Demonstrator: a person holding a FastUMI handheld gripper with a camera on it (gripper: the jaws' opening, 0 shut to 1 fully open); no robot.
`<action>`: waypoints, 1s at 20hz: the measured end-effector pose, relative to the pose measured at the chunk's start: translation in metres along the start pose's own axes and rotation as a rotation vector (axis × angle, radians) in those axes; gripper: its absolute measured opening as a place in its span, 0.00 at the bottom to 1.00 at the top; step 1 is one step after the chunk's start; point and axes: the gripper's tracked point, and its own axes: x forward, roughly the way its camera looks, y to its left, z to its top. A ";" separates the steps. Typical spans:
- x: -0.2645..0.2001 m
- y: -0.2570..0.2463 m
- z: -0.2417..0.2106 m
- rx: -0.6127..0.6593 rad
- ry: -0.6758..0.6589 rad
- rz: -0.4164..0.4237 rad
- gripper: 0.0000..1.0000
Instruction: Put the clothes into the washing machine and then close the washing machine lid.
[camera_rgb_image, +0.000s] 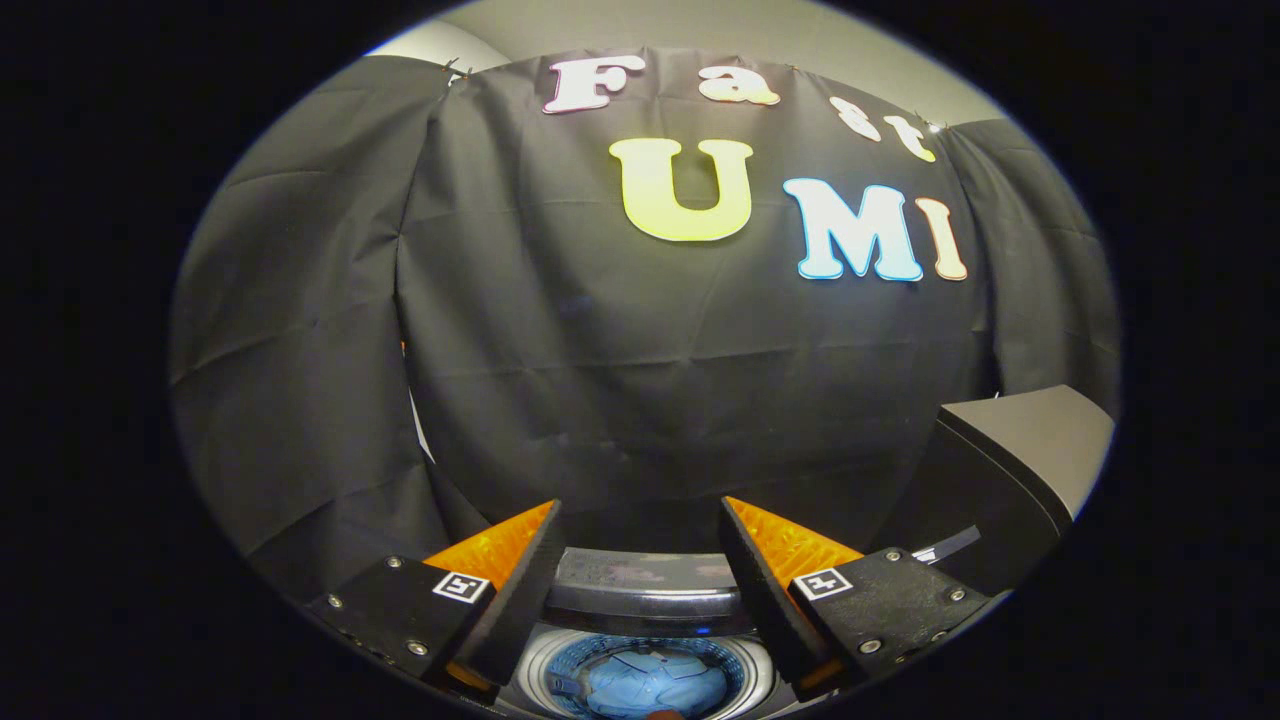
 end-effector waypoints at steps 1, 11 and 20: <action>-0.002 0.000 -0.004 0.001 0.001 0.000 0.95; -0.028 0.005 -0.063 0.012 0.085 0.028 0.94; -0.042 0.001 -0.088 0.032 0.119 0.032 0.93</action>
